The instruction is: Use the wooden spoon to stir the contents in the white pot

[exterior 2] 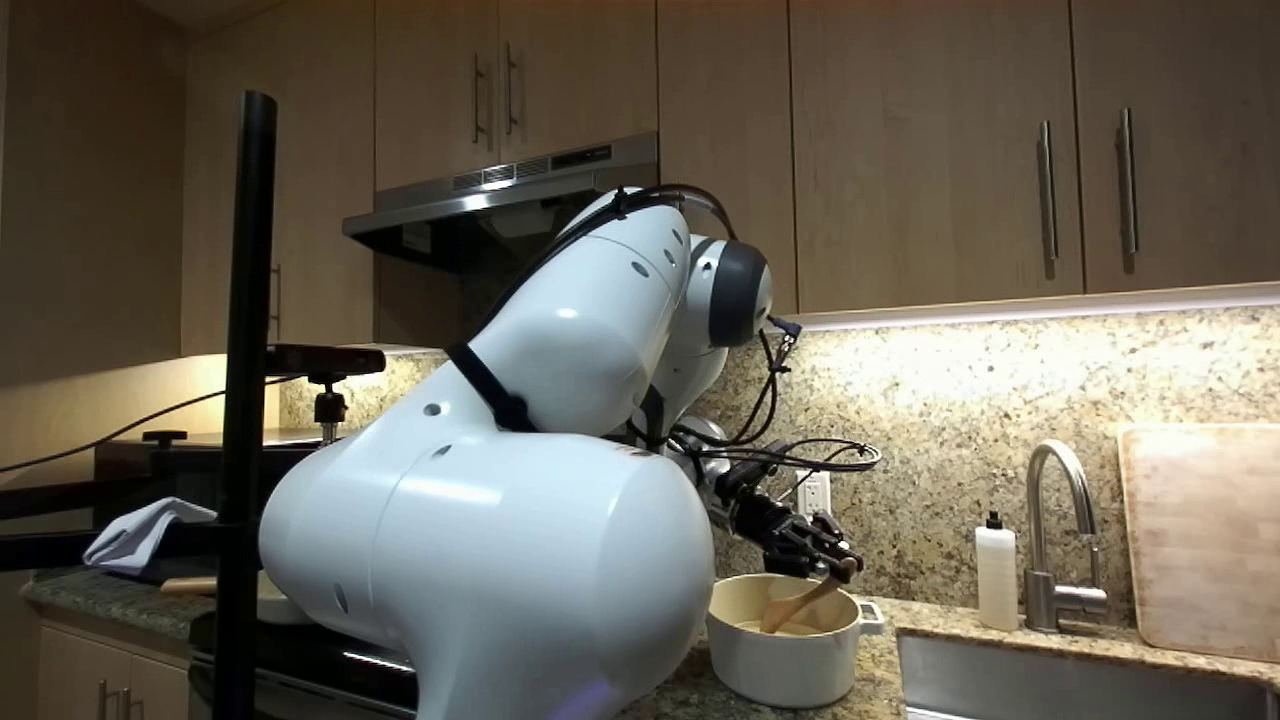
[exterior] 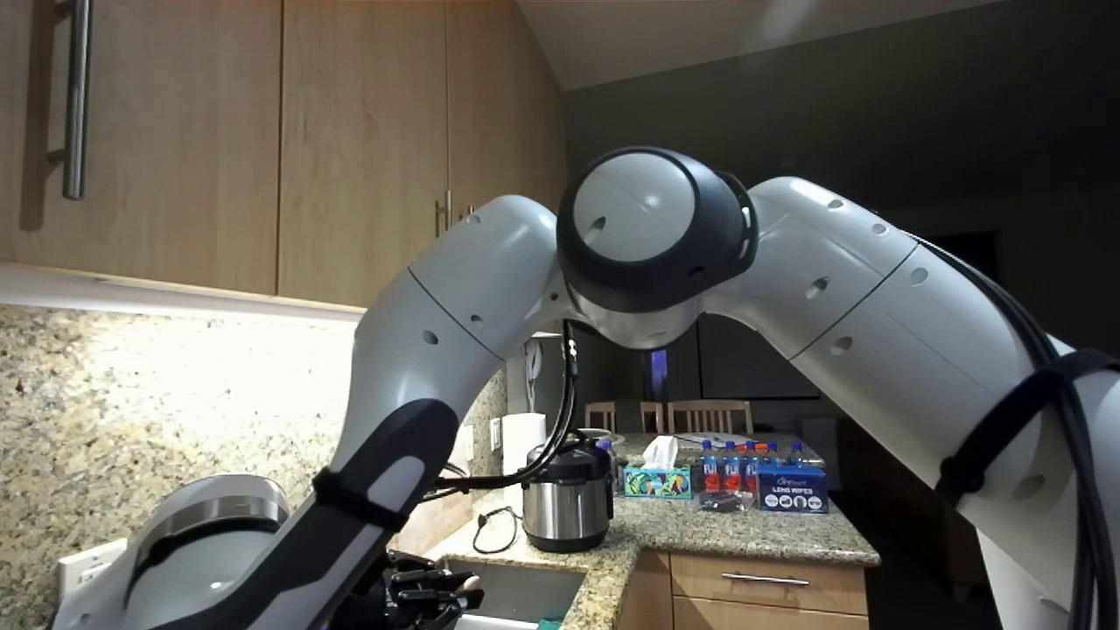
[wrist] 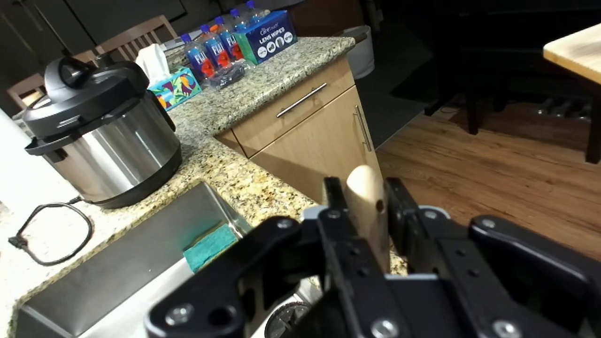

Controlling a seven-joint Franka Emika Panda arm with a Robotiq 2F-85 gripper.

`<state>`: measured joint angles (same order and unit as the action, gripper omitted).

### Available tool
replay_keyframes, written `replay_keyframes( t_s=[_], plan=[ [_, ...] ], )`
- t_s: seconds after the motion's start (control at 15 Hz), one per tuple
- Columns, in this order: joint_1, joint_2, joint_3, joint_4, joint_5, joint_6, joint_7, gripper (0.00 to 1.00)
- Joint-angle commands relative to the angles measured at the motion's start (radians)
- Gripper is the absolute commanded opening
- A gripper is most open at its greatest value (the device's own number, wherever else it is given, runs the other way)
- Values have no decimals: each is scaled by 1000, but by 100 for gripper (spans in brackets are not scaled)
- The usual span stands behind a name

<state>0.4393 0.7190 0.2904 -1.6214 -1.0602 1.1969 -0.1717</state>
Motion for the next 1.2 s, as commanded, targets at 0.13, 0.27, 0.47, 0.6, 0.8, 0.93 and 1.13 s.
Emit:
replay_keyframes(
  t_s=[0.13, 0.27, 0.47, 0.6, 0.8, 0.93, 1.13],
  plan=[
    [-61, -143, 22, -167, 0, 59, -60, 9],
    [-74, -158, 18, -174, 4, 55, -71, 9],
    [-88, -158, 9, -152, 8, 45, -68, 9],
    [-94, -142, 5, -120, 18, 36, -66, 9],
    [-91, -114, 0, -73, 36, 25, -58, 9],
    [-82, -88, -1, -29, 48, 18, -53, 9],
    [-65, -55, -1, 28, 68, 12, -52, 9]
  ],
)
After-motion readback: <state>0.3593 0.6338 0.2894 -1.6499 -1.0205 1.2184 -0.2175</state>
